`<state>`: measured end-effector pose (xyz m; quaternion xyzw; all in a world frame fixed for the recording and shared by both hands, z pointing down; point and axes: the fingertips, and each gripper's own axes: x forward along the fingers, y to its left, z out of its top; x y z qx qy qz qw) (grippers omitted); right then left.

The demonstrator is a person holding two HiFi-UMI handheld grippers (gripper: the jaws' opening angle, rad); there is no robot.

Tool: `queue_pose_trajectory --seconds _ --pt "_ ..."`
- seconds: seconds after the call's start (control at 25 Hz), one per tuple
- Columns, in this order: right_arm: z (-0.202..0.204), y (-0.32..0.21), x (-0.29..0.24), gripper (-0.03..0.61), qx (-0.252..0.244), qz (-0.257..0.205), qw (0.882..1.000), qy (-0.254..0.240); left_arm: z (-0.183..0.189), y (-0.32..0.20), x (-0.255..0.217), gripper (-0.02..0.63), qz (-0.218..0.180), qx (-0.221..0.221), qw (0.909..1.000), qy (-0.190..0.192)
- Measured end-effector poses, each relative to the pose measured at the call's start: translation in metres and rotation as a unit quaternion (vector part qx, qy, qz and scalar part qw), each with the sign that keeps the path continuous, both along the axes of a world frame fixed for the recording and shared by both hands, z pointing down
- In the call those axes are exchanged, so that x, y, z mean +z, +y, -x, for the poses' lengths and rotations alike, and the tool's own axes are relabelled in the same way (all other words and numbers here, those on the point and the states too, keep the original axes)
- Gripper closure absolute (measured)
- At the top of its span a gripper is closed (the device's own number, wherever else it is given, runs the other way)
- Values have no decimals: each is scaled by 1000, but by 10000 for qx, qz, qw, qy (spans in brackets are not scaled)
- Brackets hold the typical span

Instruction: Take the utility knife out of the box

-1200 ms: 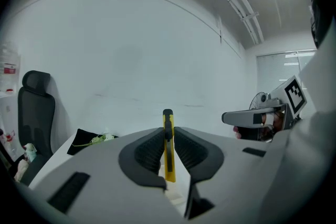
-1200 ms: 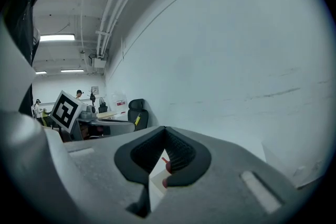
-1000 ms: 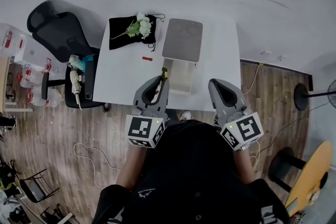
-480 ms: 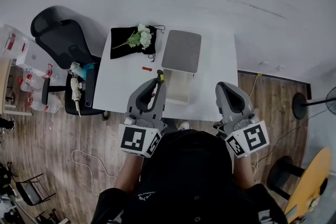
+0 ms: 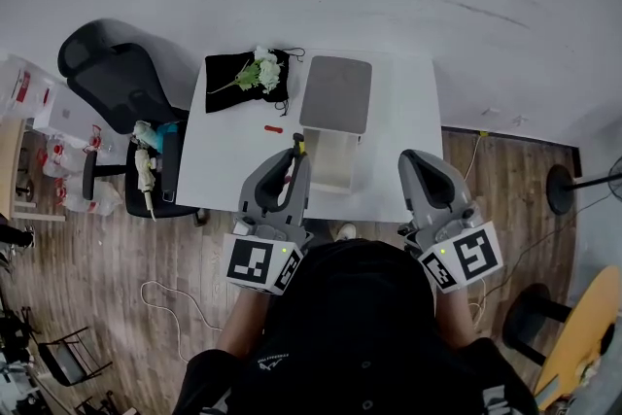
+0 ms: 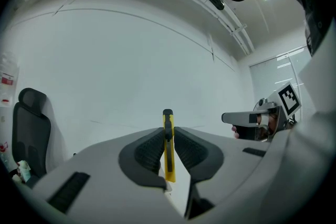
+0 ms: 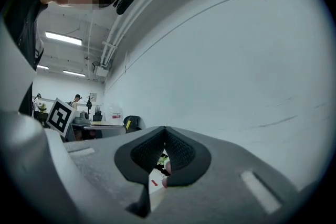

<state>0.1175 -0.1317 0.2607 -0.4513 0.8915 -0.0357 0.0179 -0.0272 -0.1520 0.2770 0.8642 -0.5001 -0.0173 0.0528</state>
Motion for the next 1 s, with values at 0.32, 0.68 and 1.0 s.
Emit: queue_pose_trajectory --seconds 0.32,0.68,1.0 --pt "1 4 7 574 -73 93 9999 -7 -10 5 3 555 19 116 9999 -13" --pt "-2 2 9 574 -24 101 9999 21 -13 3 8 555 72 175 9998 -56" --pt "-5 -2 12 574 8 142 9999 15 -15 -2 11 555 89 190 9997 -83"
